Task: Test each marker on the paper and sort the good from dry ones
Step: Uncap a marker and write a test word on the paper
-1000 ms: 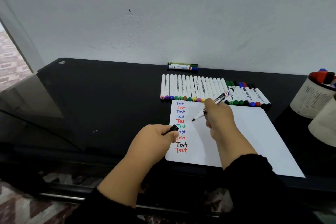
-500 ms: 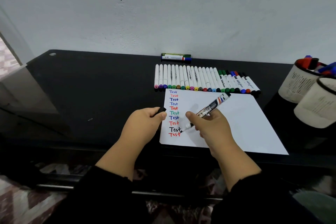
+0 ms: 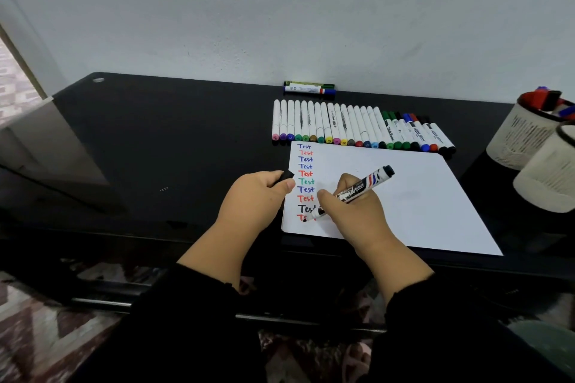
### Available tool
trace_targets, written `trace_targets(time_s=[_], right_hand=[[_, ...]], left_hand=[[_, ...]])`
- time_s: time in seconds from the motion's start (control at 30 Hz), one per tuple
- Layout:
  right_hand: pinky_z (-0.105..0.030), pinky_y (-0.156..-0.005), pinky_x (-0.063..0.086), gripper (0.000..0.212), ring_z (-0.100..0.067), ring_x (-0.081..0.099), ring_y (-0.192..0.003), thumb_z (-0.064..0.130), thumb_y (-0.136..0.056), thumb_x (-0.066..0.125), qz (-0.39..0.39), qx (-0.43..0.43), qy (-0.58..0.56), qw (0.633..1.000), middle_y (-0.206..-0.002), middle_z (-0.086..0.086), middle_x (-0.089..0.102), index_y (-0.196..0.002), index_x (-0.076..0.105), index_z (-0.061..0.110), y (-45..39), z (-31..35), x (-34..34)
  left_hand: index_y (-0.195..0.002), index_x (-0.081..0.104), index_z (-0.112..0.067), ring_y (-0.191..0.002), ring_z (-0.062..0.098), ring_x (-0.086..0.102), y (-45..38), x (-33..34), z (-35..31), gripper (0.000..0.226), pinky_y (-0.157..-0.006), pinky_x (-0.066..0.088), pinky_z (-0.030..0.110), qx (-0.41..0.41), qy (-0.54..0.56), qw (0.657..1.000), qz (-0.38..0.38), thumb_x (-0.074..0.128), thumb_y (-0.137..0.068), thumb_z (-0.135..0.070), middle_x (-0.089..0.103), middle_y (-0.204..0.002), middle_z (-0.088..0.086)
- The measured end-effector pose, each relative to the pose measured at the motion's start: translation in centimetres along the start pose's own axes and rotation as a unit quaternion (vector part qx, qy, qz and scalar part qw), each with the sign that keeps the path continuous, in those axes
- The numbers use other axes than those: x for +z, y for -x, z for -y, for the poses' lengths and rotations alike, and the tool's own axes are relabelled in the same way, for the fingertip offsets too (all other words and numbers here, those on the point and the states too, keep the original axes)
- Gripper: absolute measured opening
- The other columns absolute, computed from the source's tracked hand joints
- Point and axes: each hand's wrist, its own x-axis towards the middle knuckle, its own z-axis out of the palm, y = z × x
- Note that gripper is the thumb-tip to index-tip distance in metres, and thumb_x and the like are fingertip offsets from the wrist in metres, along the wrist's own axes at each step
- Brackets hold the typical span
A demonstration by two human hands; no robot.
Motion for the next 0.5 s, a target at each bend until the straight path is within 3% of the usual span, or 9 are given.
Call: trace_targets(time_s=[0.27,0.37,0.5], right_hand=[[-0.011,-0.047,0.033,0.038,-0.004,0.044,-0.059,0.021,-0.088,0.065,0.024,-0.037,0.039,0.998,-0.060,0.008,0.045,-0.063,0.037,0.018,0.19,-0.11,0.46],[-0.020,-0.052,0.033,0.040,-0.012,0.041,-0.058,0.016,-0.086,0.064,0.010,-0.030,0.029,0.999,-0.059,0.000,0.040,-0.061,0.034,0.016,0.00,-0.35,0.34],[-0.028,-0.058,0.032,0.039,-0.018,0.043,-0.065,0.016,-0.086,0.064,0.009,-0.024,0.014,1.000,-0.065,-0.008,0.043,-0.061,0.033,0.016,-0.16,-0.35,0.36]], left_hand=[[-0.131,0.053,-0.023,-0.113,0.010,0.049,0.02,0.07,-0.17,0.040,-0.080,0.034,0.019,0.021,0.004,1.000,0.005,0.053,-0.094,-0.035,0.054,-0.133,-0.005],[-0.129,0.055,-0.024,-0.093,0.002,0.043,0.06,0.14,-0.25,0.037,-0.063,0.032,0.014,0.029,0.008,1.000,0.007,0.052,-0.094,-0.034,0.057,-0.128,-0.006],[-0.130,0.054,-0.024,-0.093,0.001,0.038,-0.02,0.24,-0.24,0.038,-0.075,0.032,0.017,0.027,0.007,1.000,0.008,0.052,-0.094,-0.034,0.055,-0.130,-0.006]])
